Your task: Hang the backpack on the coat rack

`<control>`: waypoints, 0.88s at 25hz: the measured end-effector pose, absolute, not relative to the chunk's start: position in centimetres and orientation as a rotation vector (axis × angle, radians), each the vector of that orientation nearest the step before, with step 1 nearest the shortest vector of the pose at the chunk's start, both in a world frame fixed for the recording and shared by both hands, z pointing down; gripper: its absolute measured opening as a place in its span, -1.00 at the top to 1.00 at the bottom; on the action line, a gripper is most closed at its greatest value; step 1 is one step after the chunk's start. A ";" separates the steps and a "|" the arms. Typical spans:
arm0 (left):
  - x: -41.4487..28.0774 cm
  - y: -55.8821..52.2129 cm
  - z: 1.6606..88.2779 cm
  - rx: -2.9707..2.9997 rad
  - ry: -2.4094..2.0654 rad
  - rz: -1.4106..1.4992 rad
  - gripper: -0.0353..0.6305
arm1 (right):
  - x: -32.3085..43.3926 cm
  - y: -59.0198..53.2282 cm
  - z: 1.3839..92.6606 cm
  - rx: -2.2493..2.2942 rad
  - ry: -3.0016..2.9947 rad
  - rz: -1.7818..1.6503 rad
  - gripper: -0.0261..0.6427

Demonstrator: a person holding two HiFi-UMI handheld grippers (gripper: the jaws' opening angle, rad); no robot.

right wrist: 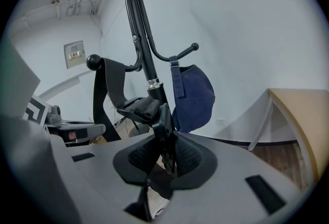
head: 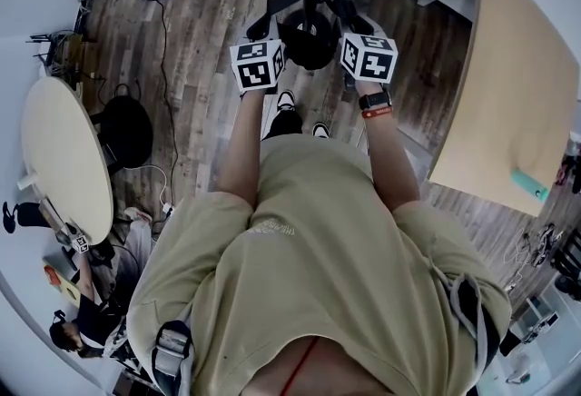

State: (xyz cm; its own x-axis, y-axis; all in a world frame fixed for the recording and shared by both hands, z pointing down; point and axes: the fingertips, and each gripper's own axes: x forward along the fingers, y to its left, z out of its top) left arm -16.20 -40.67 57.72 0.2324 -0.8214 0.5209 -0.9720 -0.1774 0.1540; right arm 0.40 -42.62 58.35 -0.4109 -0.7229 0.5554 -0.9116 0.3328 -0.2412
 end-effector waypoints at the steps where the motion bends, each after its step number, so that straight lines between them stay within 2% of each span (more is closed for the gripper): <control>1: -16.0 -40.6 58.2 2.060 -1.634 0.453 0.82 | 0.5 -42.5 58.8 1.448 -2.249 0.759 0.70; 22: -9.6 -39.3 61.8 2.180 -1.380 0.518 0.82 | -3.0 -41.7 60.9 1.369 -2.302 0.830 0.64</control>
State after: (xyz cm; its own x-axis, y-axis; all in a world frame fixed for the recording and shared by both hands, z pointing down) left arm -9.64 -39.35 61.79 0.4127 -0.7174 0.5612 -0.9095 -0.3579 0.2114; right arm -3.00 -41.69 60.94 -0.4802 -0.6810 0.5529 -0.8771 0.3665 -0.3103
